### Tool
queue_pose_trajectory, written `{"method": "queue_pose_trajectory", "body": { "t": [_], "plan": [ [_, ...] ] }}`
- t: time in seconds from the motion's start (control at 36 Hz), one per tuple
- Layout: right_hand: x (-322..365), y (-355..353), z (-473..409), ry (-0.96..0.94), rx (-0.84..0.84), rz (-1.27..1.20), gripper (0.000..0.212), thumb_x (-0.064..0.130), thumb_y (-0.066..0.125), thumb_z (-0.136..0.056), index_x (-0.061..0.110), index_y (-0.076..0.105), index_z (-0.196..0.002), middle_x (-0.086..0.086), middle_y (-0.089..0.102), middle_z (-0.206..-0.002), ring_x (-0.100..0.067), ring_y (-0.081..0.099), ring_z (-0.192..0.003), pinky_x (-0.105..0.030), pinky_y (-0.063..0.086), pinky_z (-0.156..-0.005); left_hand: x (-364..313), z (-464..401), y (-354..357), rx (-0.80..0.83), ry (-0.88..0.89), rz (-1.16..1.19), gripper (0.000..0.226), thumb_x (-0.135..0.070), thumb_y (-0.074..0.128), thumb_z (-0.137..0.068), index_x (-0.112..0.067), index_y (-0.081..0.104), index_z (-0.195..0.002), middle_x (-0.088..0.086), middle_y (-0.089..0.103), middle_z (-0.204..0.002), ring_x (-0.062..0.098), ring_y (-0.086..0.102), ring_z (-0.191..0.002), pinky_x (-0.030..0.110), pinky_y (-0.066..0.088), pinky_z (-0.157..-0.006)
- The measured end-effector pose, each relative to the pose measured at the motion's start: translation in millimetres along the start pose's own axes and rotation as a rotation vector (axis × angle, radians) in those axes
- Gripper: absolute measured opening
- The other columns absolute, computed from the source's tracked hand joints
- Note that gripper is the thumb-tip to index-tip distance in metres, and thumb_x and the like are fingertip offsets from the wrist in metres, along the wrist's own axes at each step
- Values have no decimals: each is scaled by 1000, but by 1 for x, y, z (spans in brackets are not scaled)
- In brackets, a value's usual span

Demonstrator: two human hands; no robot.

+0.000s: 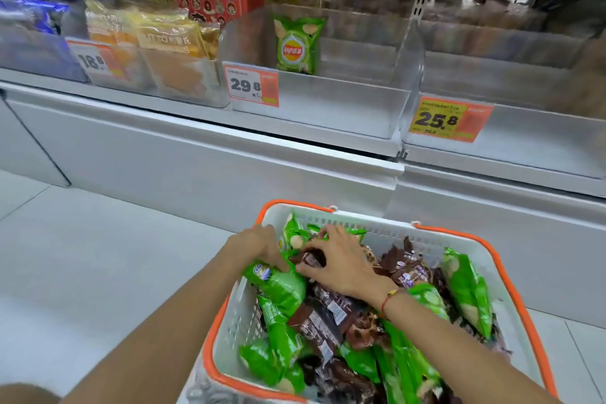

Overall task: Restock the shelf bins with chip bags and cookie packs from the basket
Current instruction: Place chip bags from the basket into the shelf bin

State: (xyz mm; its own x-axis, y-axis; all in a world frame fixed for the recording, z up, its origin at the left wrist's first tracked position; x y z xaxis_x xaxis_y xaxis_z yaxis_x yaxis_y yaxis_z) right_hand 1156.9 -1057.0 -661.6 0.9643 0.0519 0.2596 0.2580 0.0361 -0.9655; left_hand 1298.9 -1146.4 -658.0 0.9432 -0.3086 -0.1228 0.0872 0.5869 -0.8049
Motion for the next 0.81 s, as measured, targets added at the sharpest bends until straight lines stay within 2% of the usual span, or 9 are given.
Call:
{"method": "queue_pose_trajectory", "body": {
  "t": [0.11, 0.19, 0.33, 0.42, 0.5, 0.58, 0.67, 0.72, 0.81],
  "plan": [
    [12, 2, 1, -111, -51, 142, 74, 83, 41, -73, 31, 63, -120, -3, 34, -146, -24, 23, -136, -43, 12, -114, -1, 4, 4, -4, -77, 48, 82, -59, 71, -74, -4, 50, -130, 12, 55, -133, 28, 55, -120, 37, 46, -96],
    [22, 6, 2, -130, -2, 209, 95, 89, 32, -63, 21, 59, -124, -6, 37, -142, -25, 26, -133, -44, 14, -114, 1, 6, 1, -4, -73, 97, 73, -57, 72, -74, 0, 61, -117, 15, 64, -118, 27, 63, -107, 33, 51, -83],
    [33, 7, 4, -27, 3, 32, 76, 58, 70, -74, 14, 41, -129, -5, 50, -126, -24, 43, -118, -36, 31, -98, 0, 12, -16, -8, -90, 375, 36, -40, 72, -81, -7, 56, -80, 8, 63, -70, 16, 60, -53, 26, 55, -62],
    [27, -2, 2, 94, 33, -200, 70, 41, 77, -75, 14, 37, -127, -3, 58, -119, -23, 52, -111, -34, 41, -89, 2, 19, -29, 67, -77, 650, 32, -32, 53, -96, -3, 59, -107, 15, 68, -97, 15, 63, -58, 24, 55, -58],
    [7, -9, -2, 223, 126, -569, 56, 26, 78, -78, 16, 41, -119, -2, 60, -111, -23, 58, -107, -34, 47, -90, 9, 26, -42, 85, -28, 911, 31, -27, 42, -102, -4, 55, -119, 10, 66, -98, 14, 65, -65, 25, 55, -56],
    [-12, -22, -3, 298, 111, -978, 40, 10, 76, -80, 17, 48, -107, -11, 64, -114, -21, 65, -98, -32, 54, -87, 13, 27, -52, 0, 54, 1015, 35, -30, 51, -98, -8, 54, -125, 2, 64, -108, 15, 64, -88, 32, 54, -78],
    [-23, -43, -2, 341, 52, -1211, 42, 3, 71, -83, 13, 46, -116, -11, 66, -109, -16, 66, -87, -28, 54, -81, 4, 31, -58, 25, 202, 1005, 68, -52, 65, -80, -13, 50, -134, -2, 55, -132, 15, 53, -120, 34, 44, -100],
    [-27, -58, -1, 343, 41, -1300, 44, 3, 68, -85, 12, 44, -121, -11, 66, -109, -17, 65, -91, -31, 51, -86, -4, 35, -62, 67, 263, 1064, 81, -58, 66, -69, -16, 49, -136, -2, 54, -135, 15, 48, -125, 34, 39, -106],
    [-32, -73, -3, 315, 23, -1426, 43, 7, 65, -87, 11, 45, -125, -9, 68, -108, -18, 64, -97, -37, 47, -95, -15, 39, -71, 70, 338, 1176, 62, -50, 64, -76, -13, 58, -126, 1, 65, -122, 16, 58, -114, 29, 45, -97]
  ]
}}
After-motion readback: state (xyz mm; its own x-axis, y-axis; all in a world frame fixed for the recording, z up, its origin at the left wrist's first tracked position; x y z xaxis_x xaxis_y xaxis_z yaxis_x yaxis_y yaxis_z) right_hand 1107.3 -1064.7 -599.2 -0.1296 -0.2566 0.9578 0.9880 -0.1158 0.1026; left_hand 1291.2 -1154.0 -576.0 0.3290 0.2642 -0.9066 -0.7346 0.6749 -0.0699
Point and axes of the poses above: each hand's wrist, its own z-axis away from the middle knuckle, its own y-axis out of the palm, x = y × z, the point moved 3 cm from there along -z, towards the middle knuckle
